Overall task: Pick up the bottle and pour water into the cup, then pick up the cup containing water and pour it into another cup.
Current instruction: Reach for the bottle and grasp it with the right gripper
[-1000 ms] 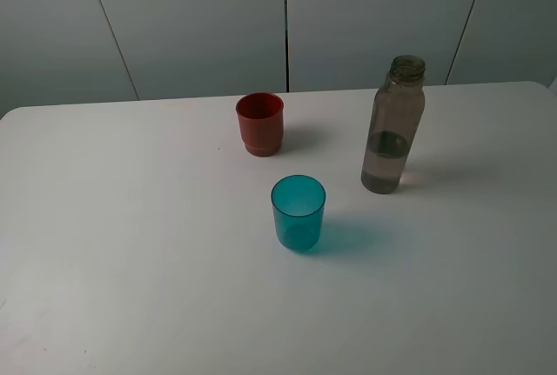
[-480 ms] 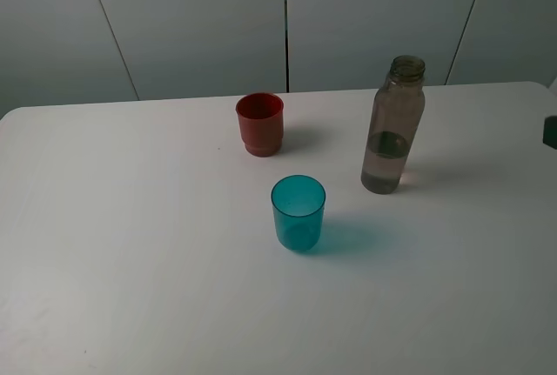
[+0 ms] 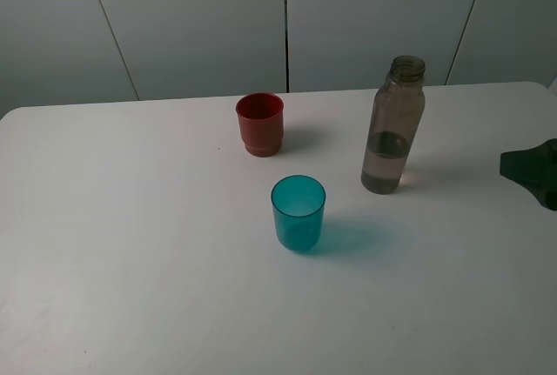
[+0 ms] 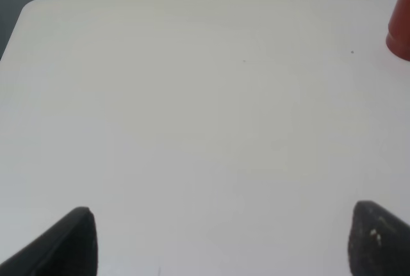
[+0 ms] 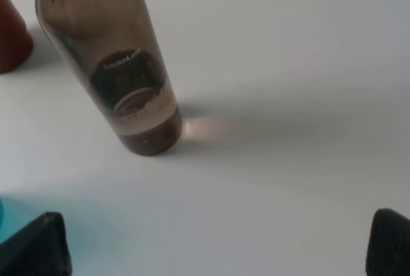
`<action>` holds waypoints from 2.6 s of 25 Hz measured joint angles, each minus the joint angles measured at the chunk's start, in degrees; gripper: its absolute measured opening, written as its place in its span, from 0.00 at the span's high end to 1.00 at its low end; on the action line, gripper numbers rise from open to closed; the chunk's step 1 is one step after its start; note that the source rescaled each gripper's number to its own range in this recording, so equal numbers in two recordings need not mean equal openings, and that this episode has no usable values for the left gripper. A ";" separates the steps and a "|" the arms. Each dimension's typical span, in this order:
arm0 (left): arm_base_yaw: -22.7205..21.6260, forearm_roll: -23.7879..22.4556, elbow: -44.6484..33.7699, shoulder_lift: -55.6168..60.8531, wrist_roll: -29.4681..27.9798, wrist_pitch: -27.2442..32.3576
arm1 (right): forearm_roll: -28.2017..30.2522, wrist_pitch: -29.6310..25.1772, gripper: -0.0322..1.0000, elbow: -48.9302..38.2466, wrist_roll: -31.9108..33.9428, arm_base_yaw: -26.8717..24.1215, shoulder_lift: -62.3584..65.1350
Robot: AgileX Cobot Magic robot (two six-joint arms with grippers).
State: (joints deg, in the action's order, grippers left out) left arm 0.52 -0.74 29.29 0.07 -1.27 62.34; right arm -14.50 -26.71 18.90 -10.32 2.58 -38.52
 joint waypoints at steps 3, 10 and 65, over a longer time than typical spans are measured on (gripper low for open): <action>0.00 0.00 0.00 0.00 0.00 0.00 | 0.00 3.99 0.00 -2.13 -0.46 1.51 -1.91; 0.00 0.00 0.00 0.00 0.00 0.00 | -0.12 17.49 0.00 -8.19 -2.96 9.61 -5.40; 0.00 0.00 0.00 0.00 0.00 0.00 | 23.98 77.73 0.00 -3.58 12.73 10.45 -65.53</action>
State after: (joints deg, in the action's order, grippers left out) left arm 0.52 -0.74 29.29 0.07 -1.27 62.34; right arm 9.48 51.02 15.32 2.41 13.03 -104.05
